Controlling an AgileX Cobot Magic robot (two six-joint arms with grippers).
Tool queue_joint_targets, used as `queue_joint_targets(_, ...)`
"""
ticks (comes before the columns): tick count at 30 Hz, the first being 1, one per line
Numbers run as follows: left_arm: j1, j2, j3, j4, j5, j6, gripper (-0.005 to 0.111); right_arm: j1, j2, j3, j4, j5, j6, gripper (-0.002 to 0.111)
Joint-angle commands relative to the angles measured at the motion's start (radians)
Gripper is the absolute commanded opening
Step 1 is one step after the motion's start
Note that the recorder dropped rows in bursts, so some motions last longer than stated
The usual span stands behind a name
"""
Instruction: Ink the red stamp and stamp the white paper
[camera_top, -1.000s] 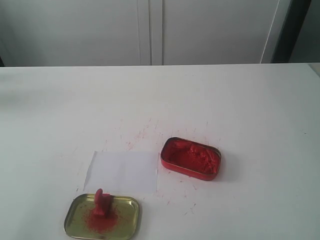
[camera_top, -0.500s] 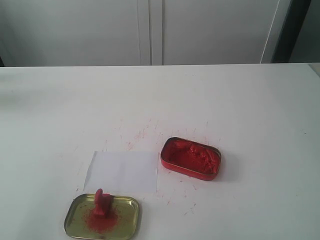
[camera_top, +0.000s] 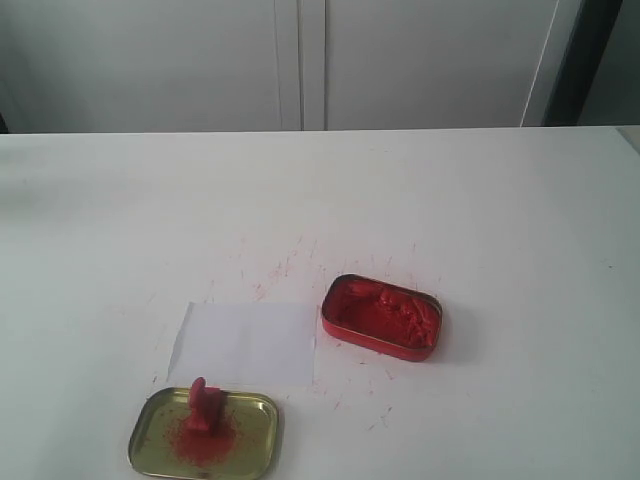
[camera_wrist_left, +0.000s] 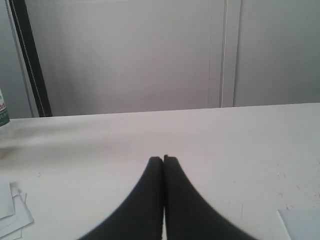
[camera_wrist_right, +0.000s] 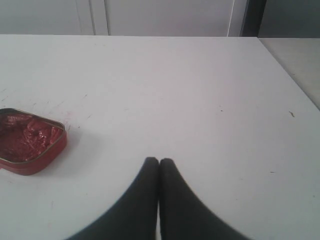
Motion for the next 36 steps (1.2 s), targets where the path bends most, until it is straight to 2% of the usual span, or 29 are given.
queue_joint_targets(1,0.002,-0.003,-0.056,-0.006,0.049,-0.001,0.0,-0.002,-0.006,0.006,0.003,-0.014,0.003,0.0)
queue_joint_targets(5,0.002,-0.003,-0.122,-0.006,0.103,-0.001,0.0,-0.002,-0.006,0.006,0.003,-0.014,0.003,0.0)
queue_joint_targets(13,0.002,-0.003,-0.216,0.002,0.103,0.001,0.0,-0.002,-0.006,0.006,0.003,-0.014,0.025,0.0)
queue_joint_targets(27,0.002,-0.003,-0.238,0.002,0.099,-0.001,0.0,-0.002,-0.006,0.006,0.003,-0.014,0.025,0.0)
queue_joint_targets(32,0.002,-0.003,-0.302,0.002,0.208,0.007,0.0,-0.002,-0.006,0.006,0.003,-0.014,0.025,0.0)
queue_joint_targets(36,0.002,0.062,-0.378,0.002,0.312,0.052,0.0,-0.002,-0.006,0.006,0.003,-0.014,0.025,0.0)
